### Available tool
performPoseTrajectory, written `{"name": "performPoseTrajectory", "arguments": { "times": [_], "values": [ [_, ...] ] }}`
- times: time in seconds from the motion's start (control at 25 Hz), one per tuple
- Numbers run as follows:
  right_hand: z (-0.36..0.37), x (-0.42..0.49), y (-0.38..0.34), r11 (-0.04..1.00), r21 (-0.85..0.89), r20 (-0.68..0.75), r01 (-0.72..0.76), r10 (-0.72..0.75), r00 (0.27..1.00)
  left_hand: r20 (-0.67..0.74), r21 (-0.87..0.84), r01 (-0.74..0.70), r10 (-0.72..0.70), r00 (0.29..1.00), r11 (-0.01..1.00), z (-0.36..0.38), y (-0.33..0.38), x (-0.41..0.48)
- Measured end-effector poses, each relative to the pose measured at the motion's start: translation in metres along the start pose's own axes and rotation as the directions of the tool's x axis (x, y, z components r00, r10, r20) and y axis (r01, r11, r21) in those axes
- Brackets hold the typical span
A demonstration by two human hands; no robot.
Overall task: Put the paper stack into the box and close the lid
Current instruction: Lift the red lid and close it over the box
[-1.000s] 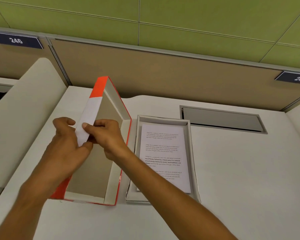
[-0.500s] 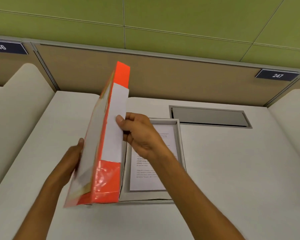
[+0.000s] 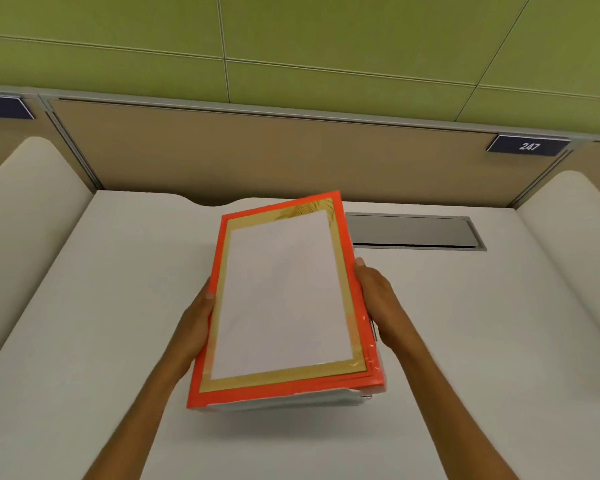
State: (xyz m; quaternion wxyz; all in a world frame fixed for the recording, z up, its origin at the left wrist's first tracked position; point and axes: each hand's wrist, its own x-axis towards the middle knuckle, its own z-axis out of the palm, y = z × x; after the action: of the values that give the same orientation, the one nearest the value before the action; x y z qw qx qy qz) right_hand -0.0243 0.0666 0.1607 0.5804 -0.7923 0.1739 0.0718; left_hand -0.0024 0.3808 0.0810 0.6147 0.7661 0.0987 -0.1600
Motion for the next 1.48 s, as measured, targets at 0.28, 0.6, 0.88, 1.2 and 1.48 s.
{"name": "performPoseTrajectory", "arguments": {
  "times": [0.28,0.6,0.88,1.2,1.48],
  "values": [
    [-0.006,0.019,0.082,0.989,-0.146,-0.037,0.007,-0.013,0.999,-0.151,0.362,-0.013,0.072,0.986,0.932,0.049,-0.016,0.010],
    [0.000,0.034,0.126,0.989,-0.139,-0.072,-0.052,0.042,0.997,-0.175,0.459,-0.037,0.132,0.976,0.888,0.060,-0.033,0.018],
    [0.002,0.041,0.130,0.987,-0.137,-0.062,-0.080,0.072,0.995,-0.201,0.489,-0.010,0.124,0.972,0.872,0.064,-0.041,0.023],
    [0.005,0.044,0.135,0.984,-0.155,-0.028,-0.085,0.082,0.996,-0.176,0.509,0.001,0.103,0.979,0.861,0.061,-0.046,0.023],
    [0.017,0.050,0.116,0.774,-0.622,-0.144,0.118,-0.261,0.955,-0.157,0.809,-0.115,0.400,0.903,0.577,0.072,-0.031,0.027]
  ]
}}
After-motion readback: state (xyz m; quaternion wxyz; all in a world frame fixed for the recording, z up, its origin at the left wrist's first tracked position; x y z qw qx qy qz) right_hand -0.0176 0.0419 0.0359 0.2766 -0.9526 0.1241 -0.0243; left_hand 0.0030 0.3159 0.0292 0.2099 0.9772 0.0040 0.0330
